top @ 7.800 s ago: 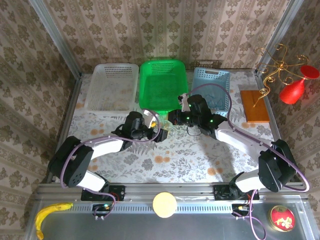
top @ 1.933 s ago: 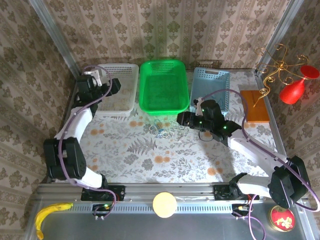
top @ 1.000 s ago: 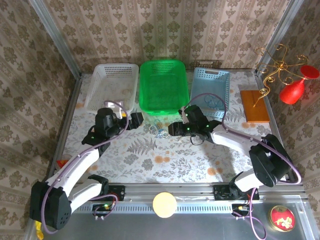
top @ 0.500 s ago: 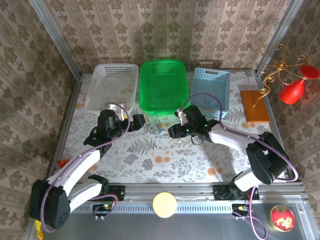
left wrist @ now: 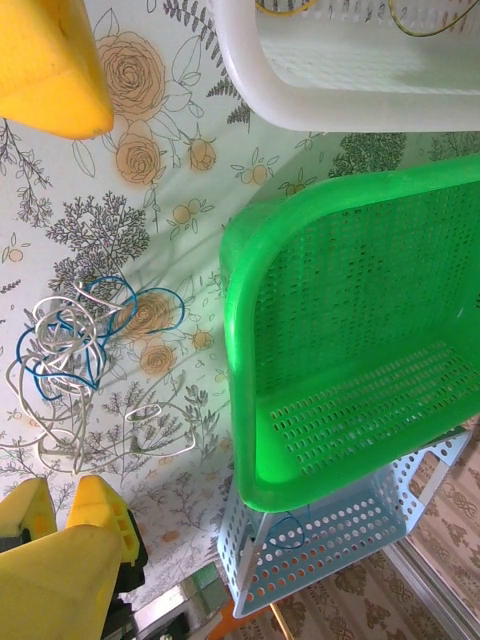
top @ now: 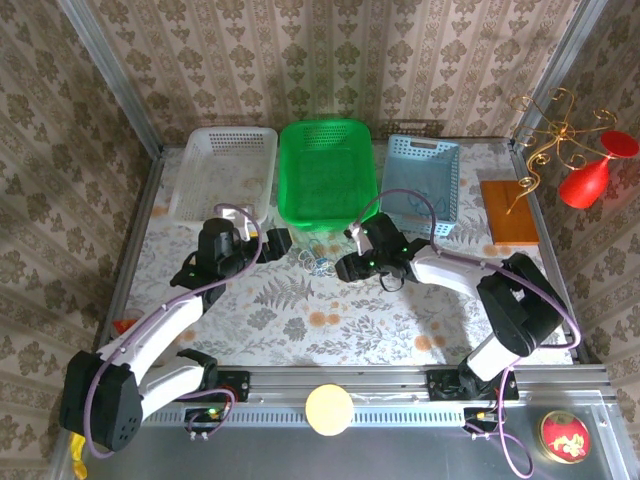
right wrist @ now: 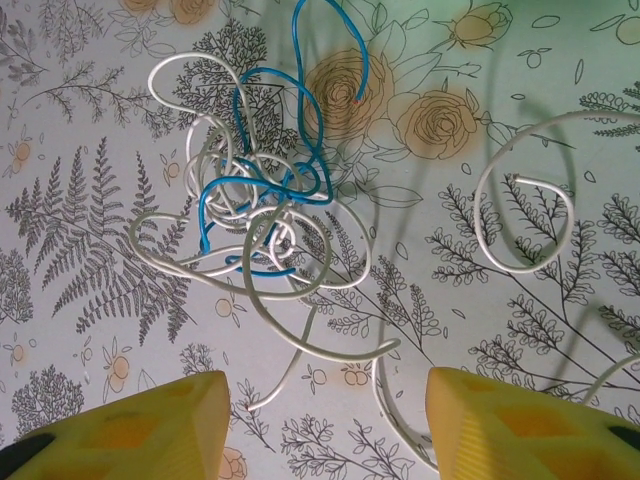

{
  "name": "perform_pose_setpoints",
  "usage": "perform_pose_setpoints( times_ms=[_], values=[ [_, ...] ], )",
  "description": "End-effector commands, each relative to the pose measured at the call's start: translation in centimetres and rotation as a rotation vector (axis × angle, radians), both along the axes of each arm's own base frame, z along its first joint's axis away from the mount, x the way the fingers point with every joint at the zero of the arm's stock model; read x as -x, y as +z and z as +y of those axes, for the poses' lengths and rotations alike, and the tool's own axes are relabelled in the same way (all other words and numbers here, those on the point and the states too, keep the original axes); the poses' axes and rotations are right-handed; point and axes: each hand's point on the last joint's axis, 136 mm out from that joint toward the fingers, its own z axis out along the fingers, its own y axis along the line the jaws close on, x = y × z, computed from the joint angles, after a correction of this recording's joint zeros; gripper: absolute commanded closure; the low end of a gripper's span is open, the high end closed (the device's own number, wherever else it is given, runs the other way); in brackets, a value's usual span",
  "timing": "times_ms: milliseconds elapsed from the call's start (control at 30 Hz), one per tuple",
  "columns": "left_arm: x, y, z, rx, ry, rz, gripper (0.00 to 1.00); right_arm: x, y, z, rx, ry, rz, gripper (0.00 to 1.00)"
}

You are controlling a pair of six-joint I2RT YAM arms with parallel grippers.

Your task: Untangle the cables

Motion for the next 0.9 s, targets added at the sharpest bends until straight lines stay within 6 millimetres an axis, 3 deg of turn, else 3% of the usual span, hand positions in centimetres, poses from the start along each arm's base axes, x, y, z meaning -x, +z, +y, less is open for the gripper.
perform_pose_setpoints(
  times_ms=[0, 133, 300, 500, 800, 867],
  values=[
    [-0.5, 2.1, -0.8, 0.041, -0.019, -0.04, 0.0, -0.7, 0.6, 1.2, -0.016, 0.037, -0.018, 0.46],
    [-0.4, 2.2, -0.9, 0.047, -0.023, -0.039, 0.0, -1.0, -0.2, 1.5, -0.006, 0.043, -0.005, 0.51],
    [-0.3, 2.4, -0.9, 0.035, -0.035, -0.044, 0.0, -0.7, 0.1, 1.7, -0.014, 0.057, 0.006, 0.72],
    [-0.1, 2.3, -1.0, -0.003, -0.068, -0.065, 0.0, 0.2, 2.6, 1.9, -0.05, 0.08, -0.015, 1.0],
    [0.2, 0.2, -1.9, -0.11, -0.158, -0.065, 0.0, 1.7, 6.8, 2.8, -0.105, 0.13, -0.058, 1.0],
    [0.8, -0.4, -3.1, -0.127, -0.198, -0.061, 0.0, 1.9, 7.5, 3.0, -0.115, 0.138, -0.066, 1.0]
  ],
)
